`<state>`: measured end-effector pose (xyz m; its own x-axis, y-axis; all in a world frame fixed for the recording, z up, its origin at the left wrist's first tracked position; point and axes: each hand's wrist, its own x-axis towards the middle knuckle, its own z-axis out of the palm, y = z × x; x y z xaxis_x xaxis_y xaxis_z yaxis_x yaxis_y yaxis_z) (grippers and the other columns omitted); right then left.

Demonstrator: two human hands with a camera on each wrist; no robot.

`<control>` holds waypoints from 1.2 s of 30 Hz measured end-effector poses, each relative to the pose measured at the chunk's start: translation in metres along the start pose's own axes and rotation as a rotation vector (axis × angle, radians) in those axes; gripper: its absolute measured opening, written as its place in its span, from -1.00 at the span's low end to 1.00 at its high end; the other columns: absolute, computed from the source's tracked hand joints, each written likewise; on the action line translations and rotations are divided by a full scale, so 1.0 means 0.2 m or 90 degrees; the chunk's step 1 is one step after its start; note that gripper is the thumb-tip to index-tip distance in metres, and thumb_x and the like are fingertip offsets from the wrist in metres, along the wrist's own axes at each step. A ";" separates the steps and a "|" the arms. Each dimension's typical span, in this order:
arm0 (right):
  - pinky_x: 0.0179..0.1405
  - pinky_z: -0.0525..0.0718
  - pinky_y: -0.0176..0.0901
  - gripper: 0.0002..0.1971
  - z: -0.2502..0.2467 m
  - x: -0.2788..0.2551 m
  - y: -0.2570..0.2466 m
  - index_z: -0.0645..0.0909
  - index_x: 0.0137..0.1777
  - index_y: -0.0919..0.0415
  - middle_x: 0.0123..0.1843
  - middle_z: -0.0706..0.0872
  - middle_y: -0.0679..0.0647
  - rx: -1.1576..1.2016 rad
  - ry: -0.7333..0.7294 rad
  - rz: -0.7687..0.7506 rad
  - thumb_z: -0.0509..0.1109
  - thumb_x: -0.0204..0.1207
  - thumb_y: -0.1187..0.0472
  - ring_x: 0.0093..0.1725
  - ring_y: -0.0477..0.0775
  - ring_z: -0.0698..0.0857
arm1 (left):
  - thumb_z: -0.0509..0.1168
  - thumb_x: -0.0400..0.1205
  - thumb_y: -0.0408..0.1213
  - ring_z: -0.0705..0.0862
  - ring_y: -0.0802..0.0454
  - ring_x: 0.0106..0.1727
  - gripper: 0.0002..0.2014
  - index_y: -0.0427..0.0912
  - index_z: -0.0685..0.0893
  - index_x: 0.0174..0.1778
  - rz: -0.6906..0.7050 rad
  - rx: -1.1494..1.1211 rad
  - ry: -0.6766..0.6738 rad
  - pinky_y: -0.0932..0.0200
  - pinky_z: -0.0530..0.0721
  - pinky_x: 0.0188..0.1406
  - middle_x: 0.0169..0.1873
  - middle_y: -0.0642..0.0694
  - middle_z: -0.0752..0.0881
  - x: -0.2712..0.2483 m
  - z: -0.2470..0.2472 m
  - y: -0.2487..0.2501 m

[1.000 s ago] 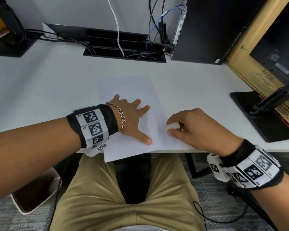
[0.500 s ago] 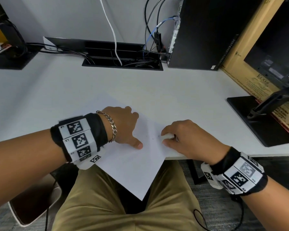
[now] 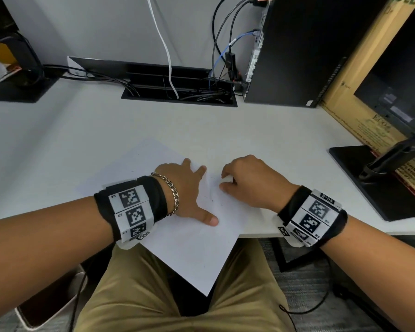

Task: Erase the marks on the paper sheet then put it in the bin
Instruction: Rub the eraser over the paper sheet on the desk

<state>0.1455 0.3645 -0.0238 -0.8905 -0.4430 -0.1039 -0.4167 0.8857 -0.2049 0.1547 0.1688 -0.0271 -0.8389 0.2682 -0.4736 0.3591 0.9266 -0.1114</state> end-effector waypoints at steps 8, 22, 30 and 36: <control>-0.15 0.59 -0.06 -0.82 0.01 -0.01 -0.07 0.67 -0.10 0.10 -0.22 0.60 -0.07 -0.054 -0.055 -0.086 0.34 0.64 0.05 -0.17 0.01 0.56 | 0.14 0.18 0.85 0.49 -0.34 0.64 0.47 0.07 -0.25 0.86 0.004 -0.014 0.010 -0.14 0.62 0.45 0.85 -0.28 -0.08 0.01 0.01 0.00; -0.07 0.74 0.09 -0.75 -0.04 0.06 -0.05 0.75 -0.02 0.15 -0.11 0.72 0.06 -0.085 -0.046 -0.019 0.34 0.63 0.01 -0.08 0.14 0.69 | 0.15 0.20 0.84 0.42 -0.39 0.68 0.46 0.09 -0.28 0.86 0.001 -0.016 0.001 -0.19 0.55 0.53 0.84 -0.30 -0.13 0.00 0.01 0.00; -0.06 0.70 0.00 -0.78 -0.02 0.05 -0.07 0.76 0.05 0.07 -0.08 0.73 0.01 -0.066 -0.057 -0.060 0.36 0.62 -0.01 -0.07 0.06 0.64 | 0.15 0.22 0.82 0.38 -0.40 0.70 0.44 0.08 -0.28 0.86 -0.002 -0.012 -0.002 -0.19 0.49 0.57 0.84 -0.31 -0.14 0.00 0.00 0.00; -0.15 0.62 -0.26 -0.79 -0.09 0.05 0.05 0.81 0.08 0.03 -0.19 0.73 -0.17 0.005 0.020 0.000 0.46 0.60 -0.03 -0.13 -0.11 0.70 | 0.14 0.20 0.84 0.37 -0.40 0.71 0.46 0.09 -0.29 0.85 0.001 -0.012 -0.013 -0.22 0.53 0.56 0.84 -0.30 -0.17 0.00 0.00 0.00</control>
<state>0.1281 0.3716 -0.0091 -0.8956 -0.4389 -0.0728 -0.4161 0.8842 -0.2125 0.1549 0.1681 -0.0275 -0.8301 0.2641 -0.4912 0.3522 0.9311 -0.0945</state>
